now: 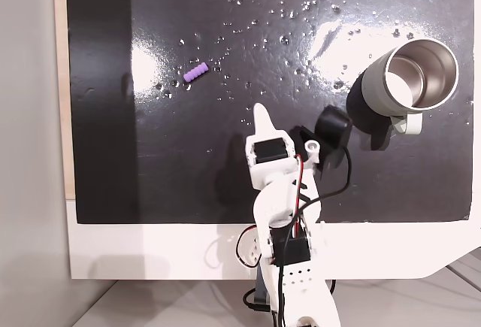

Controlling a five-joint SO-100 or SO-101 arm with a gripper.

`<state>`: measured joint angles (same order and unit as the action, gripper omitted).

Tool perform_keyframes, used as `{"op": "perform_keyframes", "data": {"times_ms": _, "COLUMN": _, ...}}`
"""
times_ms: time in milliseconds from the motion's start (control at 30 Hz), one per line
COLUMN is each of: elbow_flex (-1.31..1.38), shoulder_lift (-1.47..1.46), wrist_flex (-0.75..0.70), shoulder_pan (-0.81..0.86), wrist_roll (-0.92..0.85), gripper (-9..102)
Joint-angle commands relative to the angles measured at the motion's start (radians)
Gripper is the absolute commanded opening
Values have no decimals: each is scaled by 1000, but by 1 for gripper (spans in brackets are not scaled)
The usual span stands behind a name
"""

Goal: Grasp a pengrip and put it in the cup.

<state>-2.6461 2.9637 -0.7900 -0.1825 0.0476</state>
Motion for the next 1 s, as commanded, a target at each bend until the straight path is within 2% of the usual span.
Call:
{"op": "perform_keyframes", "data": {"times_ms": 0, "elbow_flex": 267, "shoulder_lift": -215, "wrist_flex": 35, "shoulder_pan": -37, "wrist_roll": 67, "gripper": 0}}
{"op": "perform_keyframes", "data": {"times_ms": 267, "elbow_flex": 738, "shoulder_lift": -647, "wrist_flex": -34, "shoulder_pan": -97, "wrist_roll": 209, "gripper": 0}}
{"op": "perform_keyframes", "data": {"times_ms": 633, "elbow_flex": 1301, "shoulder_lift": -1106, "wrist_flex": -273, "shoulder_pan": -167, "wrist_roll": 377, "gripper": 0}}
{"op": "perform_keyframes", "data": {"times_ms": 967, "elbow_flex": 1572, "shoulder_lift": -1428, "wrist_flex": -275, "shoulder_pan": -218, "wrist_roll": 373, "gripper": 0}}
